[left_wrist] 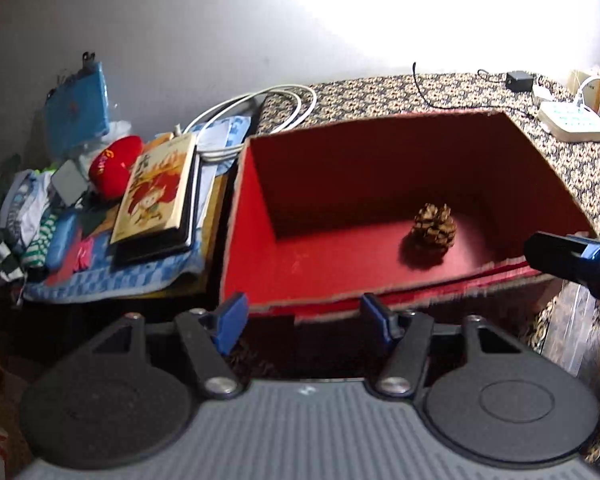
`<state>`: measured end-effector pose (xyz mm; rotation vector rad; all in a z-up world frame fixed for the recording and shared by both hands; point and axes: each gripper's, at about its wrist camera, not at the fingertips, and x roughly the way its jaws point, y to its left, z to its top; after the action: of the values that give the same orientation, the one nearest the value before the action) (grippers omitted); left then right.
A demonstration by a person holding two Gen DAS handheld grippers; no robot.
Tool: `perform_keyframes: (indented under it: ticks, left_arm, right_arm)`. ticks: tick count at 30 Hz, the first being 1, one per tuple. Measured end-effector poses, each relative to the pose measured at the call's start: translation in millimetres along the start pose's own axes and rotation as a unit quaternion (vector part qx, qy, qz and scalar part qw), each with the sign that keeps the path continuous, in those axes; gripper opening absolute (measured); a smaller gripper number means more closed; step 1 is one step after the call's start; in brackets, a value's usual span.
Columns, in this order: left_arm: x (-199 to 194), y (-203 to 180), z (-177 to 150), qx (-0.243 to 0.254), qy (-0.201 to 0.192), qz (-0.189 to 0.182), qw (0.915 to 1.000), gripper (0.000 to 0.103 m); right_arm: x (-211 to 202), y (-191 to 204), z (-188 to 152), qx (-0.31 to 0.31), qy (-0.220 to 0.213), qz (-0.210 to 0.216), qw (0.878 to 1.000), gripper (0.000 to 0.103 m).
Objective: Organize rigid objects
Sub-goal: 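Withdraw the right gripper from the box toward the black device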
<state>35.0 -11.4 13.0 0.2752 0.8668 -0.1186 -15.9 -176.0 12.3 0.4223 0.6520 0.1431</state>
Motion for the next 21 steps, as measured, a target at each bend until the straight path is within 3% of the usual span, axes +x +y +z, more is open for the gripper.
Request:
perform_keyframes:
  ticks: [6, 21]
  left_arm:
    - [-2, 2, -19, -0.011, 0.020, -0.015, 0.9996, 0.062]
    - [18, -11, -49, -0.011, 0.067, -0.010, 0.9976, 0.063]
  right_arm:
    - [-2, 0, -16, 0.017, 0.025, 0.006, 1.000, 0.020]
    - [9, -1, -42, 0.010, 0.094, -0.004, 0.996, 0.021]
